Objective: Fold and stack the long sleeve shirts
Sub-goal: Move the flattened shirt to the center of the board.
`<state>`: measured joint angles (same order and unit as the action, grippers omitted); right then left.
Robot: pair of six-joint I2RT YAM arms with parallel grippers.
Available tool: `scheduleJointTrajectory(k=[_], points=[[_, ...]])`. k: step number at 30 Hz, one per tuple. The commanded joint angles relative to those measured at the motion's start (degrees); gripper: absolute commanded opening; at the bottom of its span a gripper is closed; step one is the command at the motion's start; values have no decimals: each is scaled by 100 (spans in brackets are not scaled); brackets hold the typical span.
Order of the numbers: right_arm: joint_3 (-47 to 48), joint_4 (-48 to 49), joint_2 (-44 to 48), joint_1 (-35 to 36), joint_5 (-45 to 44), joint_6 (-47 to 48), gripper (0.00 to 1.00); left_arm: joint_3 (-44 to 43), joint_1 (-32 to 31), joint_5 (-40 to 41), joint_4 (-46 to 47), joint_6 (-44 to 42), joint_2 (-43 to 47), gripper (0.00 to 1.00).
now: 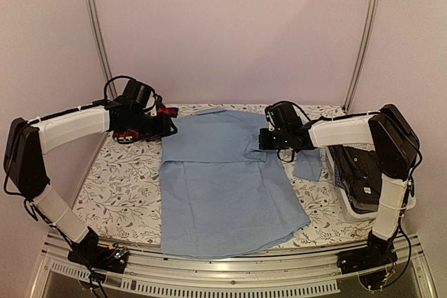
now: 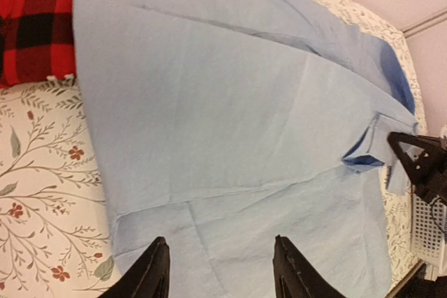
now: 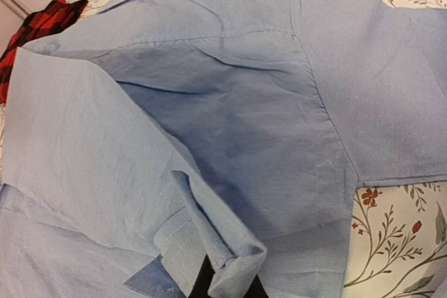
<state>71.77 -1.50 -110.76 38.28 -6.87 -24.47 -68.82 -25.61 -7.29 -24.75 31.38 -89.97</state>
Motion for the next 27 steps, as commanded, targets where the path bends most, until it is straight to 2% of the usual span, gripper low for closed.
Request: scheduleJointTrajectory(k=[1,8,17,27], points=[[130,-541,-323,-14,142,-51,0,402,266,233,205,87,-313,50],[204,-816,-618,-31,68,-58,0,75,386,871,168,-21,-1350,50],[-86,-914,-489,-40,141,-123,0,-1004,458,1912,-187,-137,-2567,45],[-568,-1081,-130,-40,121,-334,0,-2412,495,1372,-129,-522,-3887,34]])
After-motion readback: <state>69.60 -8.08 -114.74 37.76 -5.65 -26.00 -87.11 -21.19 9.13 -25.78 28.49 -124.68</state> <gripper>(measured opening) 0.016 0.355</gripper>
